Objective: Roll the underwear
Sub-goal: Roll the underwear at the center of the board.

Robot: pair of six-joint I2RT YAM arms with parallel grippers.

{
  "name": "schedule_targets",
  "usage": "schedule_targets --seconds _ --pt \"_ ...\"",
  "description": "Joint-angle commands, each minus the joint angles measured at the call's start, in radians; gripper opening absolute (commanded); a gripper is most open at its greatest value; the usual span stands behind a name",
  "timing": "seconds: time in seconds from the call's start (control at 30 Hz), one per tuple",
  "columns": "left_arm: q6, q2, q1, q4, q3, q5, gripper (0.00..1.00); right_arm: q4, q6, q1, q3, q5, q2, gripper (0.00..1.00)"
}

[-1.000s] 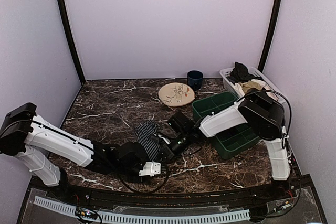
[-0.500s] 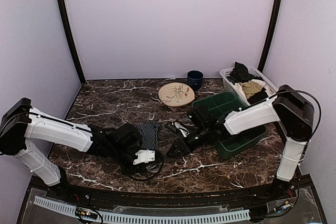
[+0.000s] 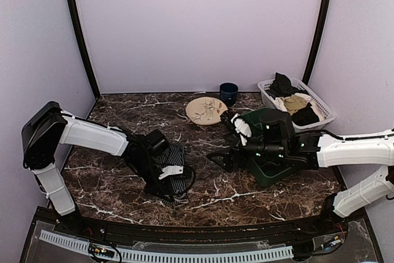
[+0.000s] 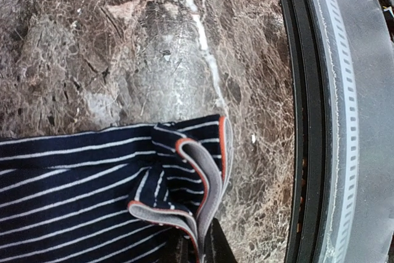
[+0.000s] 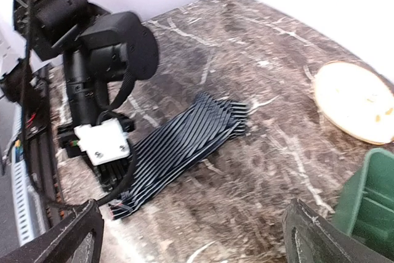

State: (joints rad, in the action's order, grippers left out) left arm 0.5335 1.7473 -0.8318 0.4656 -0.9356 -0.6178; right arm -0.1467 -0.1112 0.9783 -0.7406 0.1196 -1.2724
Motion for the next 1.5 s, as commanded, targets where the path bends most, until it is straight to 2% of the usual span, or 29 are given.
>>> schedule_targets --seconds 0.0,0.1,0.17,0.33,0.47,0.8,0.93,1.2,1.27,1.47 --pt "0.043 0.065 0.025 0.106 -0.028 -0.055 0.0 -0.014 0.081 -0.004 -0.049 -0.063 -0.035 1.0" --pt "0.052 0.1 0.056 0.129 -0.052 -0.089 0.0 0.012 0.17 0.007 -0.054 0.142 -0.069 0.94" --pt "0.062 0.13 0.076 0.15 -0.072 -0.114 0.0 -0.049 0.224 0.047 0.013 0.184 -0.061 0.9" --pt "0.077 0.195 0.098 0.178 -0.111 -0.162 0.0 -0.108 0.358 0.183 0.104 0.111 -0.094 0.86" --pt "0.079 0.228 0.111 0.189 -0.13 -0.168 0.0 -0.15 0.475 0.255 0.1 0.042 -0.195 0.84" --pt "0.068 0.241 0.121 0.187 -0.138 -0.174 0.0 -0.292 0.652 0.3 -0.047 -0.022 -0.485 0.71" --pt "0.066 0.245 0.122 0.187 -0.14 -0.173 0.0 -0.349 0.672 0.306 -0.079 -0.048 -0.554 0.68" --pt "0.066 0.251 0.125 0.187 -0.143 -0.166 0.0 -0.351 0.685 0.306 -0.153 -0.091 -0.679 0.59" --pt "0.064 0.251 0.126 0.187 -0.142 -0.162 0.0 -0.344 0.68 0.302 -0.155 -0.081 -0.692 0.5" --pt "0.048 0.227 0.137 0.173 -0.138 -0.136 0.02 -0.225 0.617 0.292 -0.155 -0.019 -0.671 0.04"
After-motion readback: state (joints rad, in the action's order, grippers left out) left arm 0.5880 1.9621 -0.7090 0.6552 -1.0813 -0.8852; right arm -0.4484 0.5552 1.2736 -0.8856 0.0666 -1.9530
